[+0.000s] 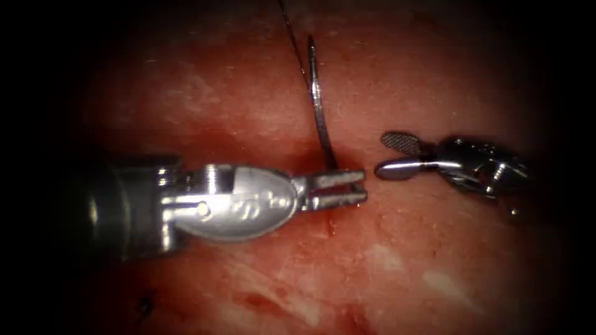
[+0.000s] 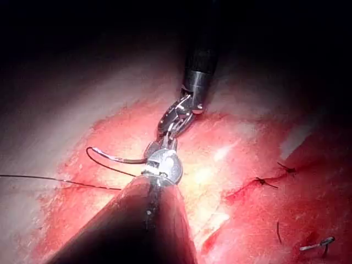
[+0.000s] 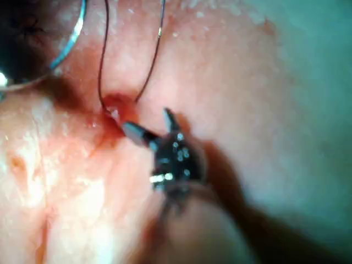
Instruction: Wound Closure
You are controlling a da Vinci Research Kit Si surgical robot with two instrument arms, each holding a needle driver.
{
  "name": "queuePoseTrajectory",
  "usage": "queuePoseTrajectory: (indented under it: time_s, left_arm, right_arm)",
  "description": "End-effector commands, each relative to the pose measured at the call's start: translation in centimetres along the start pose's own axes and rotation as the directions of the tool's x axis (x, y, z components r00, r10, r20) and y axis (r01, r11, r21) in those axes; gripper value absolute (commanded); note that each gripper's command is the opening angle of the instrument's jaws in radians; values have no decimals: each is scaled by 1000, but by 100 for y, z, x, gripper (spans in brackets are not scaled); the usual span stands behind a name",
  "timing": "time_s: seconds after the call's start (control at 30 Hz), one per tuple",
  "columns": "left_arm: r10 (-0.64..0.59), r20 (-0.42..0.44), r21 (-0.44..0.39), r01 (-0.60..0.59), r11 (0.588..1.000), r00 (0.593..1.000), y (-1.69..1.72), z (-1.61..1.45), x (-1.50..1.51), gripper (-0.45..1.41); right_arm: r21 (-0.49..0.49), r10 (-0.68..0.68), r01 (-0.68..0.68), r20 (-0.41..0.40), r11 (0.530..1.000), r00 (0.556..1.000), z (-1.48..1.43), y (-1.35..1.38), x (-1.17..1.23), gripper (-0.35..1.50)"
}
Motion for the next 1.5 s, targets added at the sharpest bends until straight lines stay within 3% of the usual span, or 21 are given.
queuePoseTrajectory:
  time_s: [0.03, 0.23, 0.53, 0.83, 1.1, 1.37, 1.43, 1.5]
  left_arm:
    - [1, -4, -4, -1, 1000, 1000, 7, 10, -8, -45]
    - [60, -42, -22, -61, 998, 997, 33, 25, -25, -45]
    - [129, -67, -71, -134, 988, 989, 67, 49, -36, -45]
    - [139, -75, -78, -144, 986, 988, 69, 43, -38, -45]
    - [150, -75, -75, -156, 985, 986, 71, 45, -36, -45]
    - [151, -75, -75, -156, 985, 986, 72, 45, -36, -45]
    - [151, -75, -75, -156, 985, 986, 72, 45, -36, -45]
    - [151, -75, -75, -156, 985, 986, 72, 45, -36, -45]
  right_arm:
    - [25, 14, -14, -3, 1000, 1000, 3, -7, -2, 91]
    - [217, 143, -130, -44, 968, 989, 11, -20, 6, 91]
    - [353, 219, -206, 3, 913, 976, 48, -26, 14, 86]
    - [328, 229, -219, 7, 919, 973, 54, -14, 19, 84]
    - [334, 272, -263, 21, 905, 962, 63, -20, 19, 77]
    - [333, 302, -295, 33, 895, 953, 73, -19, 13, 57]
    - [335, 300, -294, 34, 895, 953, 74, -19, 11, 47]
    - [336, 300, -294, 35, 895, 953, 74, -20, 11, 24]
